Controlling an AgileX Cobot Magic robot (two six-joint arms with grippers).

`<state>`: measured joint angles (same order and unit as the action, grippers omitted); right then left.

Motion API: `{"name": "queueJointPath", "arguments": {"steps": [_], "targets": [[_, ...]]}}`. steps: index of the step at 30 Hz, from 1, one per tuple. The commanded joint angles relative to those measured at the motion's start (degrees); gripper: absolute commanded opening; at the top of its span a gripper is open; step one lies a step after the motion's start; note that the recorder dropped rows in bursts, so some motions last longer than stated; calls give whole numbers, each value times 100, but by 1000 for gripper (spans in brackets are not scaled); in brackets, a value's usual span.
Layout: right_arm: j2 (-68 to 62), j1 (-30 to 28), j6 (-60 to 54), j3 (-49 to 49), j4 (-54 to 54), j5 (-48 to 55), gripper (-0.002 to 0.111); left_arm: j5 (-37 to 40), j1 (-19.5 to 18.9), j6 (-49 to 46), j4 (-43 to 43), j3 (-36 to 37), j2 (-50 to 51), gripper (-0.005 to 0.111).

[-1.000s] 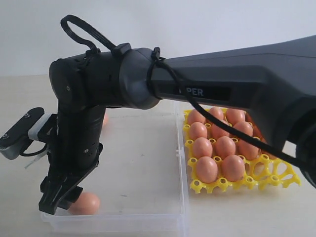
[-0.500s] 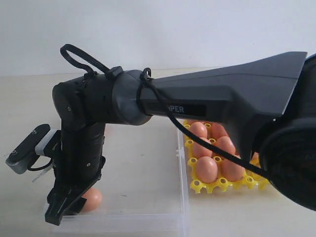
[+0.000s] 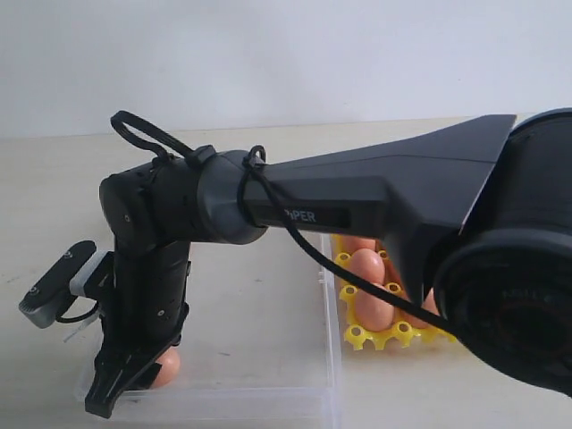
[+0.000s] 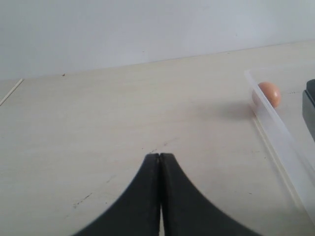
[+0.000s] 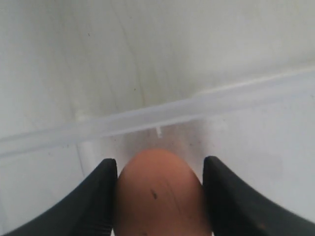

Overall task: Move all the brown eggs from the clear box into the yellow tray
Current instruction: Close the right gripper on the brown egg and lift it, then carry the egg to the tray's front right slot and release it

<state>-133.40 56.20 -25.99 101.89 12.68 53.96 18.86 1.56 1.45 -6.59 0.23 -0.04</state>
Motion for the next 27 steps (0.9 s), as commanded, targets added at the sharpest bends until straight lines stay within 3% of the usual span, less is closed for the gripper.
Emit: {"name": "queueJointPath", "arguments": {"steps": [1, 12, 20, 27], "targets": [[12, -1, 19, 16, 18, -123, 0, -77, 8, 25, -8, -23, 4, 0], [841, -1, 74, -504, -272, -1199, 0, -77, 8, 25, -8, -23, 4, 0], [2382, -212, 492, -2612, -272, -3173, 0, -77, 8, 25, -8, -23, 4, 0], [3930, -867, 862, -4608, -133, -4496, 0, -77, 8, 25, -8, -23, 4, 0]]}}
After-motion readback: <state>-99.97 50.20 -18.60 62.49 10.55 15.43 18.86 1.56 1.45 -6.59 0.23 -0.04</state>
